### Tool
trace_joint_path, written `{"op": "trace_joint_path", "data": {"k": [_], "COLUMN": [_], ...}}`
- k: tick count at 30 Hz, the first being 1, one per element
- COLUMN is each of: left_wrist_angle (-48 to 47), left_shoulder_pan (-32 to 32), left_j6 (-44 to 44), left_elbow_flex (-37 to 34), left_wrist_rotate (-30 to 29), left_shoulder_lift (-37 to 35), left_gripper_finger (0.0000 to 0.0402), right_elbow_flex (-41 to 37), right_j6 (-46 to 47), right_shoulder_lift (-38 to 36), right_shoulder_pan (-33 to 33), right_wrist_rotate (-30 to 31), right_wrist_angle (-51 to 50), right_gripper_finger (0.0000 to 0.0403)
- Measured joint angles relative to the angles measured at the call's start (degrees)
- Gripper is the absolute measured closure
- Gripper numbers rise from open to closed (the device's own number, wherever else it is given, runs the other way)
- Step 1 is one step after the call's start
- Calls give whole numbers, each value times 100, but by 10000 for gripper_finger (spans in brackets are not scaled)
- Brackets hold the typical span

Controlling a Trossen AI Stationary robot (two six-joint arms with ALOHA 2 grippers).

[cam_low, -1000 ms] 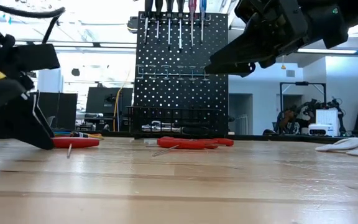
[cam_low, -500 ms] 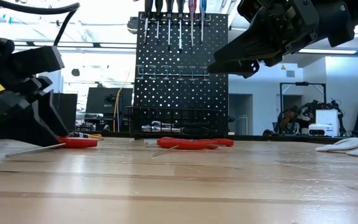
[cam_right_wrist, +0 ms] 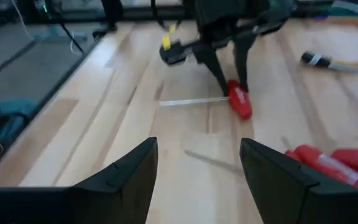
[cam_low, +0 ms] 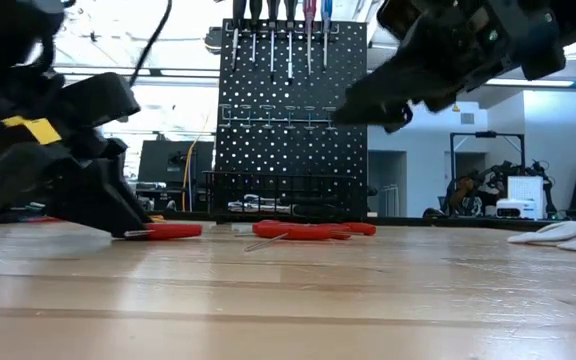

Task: Hang tools onto peg board
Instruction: Hang the red allen wrench on the pegboard

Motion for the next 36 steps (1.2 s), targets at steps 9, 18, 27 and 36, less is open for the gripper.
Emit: {"op": "trace_joint_path", "data": {"k": [9, 18, 27, 36], "left_wrist_angle": [-259, -661, -1126, -101], "left_shoulder_pan": [329, 146, 197, 957], "left_j6": [1861, 2977, 2580, 2479], "left_elbow_flex": [1238, 1851, 1812, 1042], "left_wrist_rotate": [346, -555, -155, 944], "left_shoulder_lift": [68, 55, 46, 39], "left_gripper_finger": [367, 401, 371, 201], "right_elbow_flex": [1434, 3078, 3108, 3108], "right_j6": [-642, -76, 401, 362], "right_shoulder_lift": [1500, 1831, 1607, 1618], "right_shoulder_pan": [23, -224, -244, -48], "right_wrist_rotate": [84, 586, 581, 579], "right_wrist_angle": [-719, -3352, -4048, -4072], "right_gripper_finger": [168, 168, 168, 168]}}
